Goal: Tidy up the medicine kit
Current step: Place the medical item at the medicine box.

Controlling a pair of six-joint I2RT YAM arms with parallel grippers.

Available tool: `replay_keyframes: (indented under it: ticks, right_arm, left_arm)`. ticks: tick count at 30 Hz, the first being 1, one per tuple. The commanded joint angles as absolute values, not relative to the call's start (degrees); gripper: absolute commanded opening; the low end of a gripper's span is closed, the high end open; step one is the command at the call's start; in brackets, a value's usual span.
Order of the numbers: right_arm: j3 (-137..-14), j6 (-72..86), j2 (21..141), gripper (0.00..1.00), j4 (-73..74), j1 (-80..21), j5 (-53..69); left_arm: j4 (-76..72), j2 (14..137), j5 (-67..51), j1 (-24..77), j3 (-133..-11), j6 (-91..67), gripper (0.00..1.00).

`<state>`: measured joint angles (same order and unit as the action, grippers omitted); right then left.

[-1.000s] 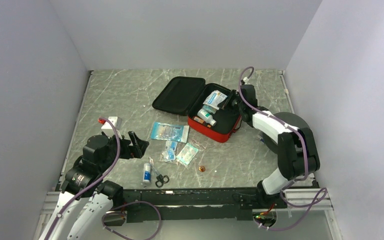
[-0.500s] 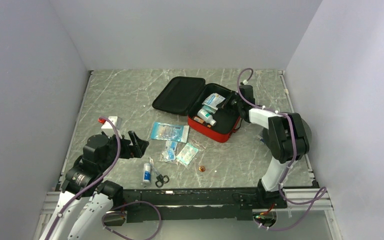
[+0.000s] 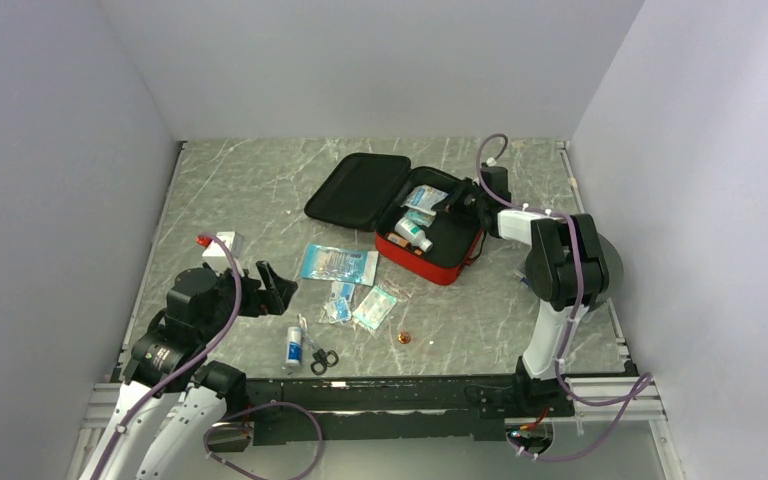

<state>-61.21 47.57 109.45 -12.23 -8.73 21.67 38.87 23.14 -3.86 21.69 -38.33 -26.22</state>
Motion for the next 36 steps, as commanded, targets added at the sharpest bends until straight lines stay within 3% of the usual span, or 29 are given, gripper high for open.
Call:
replay_keyframes:
  ticks: [1, 6, 9, 21, 25, 36]
  right_arm:
    - [-63.64, 46.1, 108.85, 0.22, -12.47, -7.51, 22.14]
    - [-63.78, 44.68, 106.19, 0.45, -9.65, -7.22, 20.25]
    - [-64.26, 43.74, 104.63, 0.51, -6.53, -7.29, 19.5]
    - [-57.58, 40.28, 86.82, 0.55, -1.2, -8.13, 16.05]
    - [-56.14, 38.26, 80.51, 0.62, 0.99, -10.0, 15.9]
    - [-60.42, 29.37, 69.99, 0.68, 12.99, -23.31, 8.08]
  left_arm:
    - [37.36, 23.74, -4.69, 21.35, -40.08, -25.93, 0.99]
    - [37.45, 23.92, -4.5, 21.27, -40.08, -25.95, 0.99]
    - [37.5, 23.84, -4.4, 21.27, -40.06, -26.02, 0.99]
    - [37.45, 23.65, -4.38, 21.27, -40.08, -25.94, 0.99]
    - [37.47, 23.6, -4.22, 21.27, -40.08, -26.01, 0.99]
    - [37.67, 23.85, -3.74, 21.35, -40.17, -26.02, 0.99]
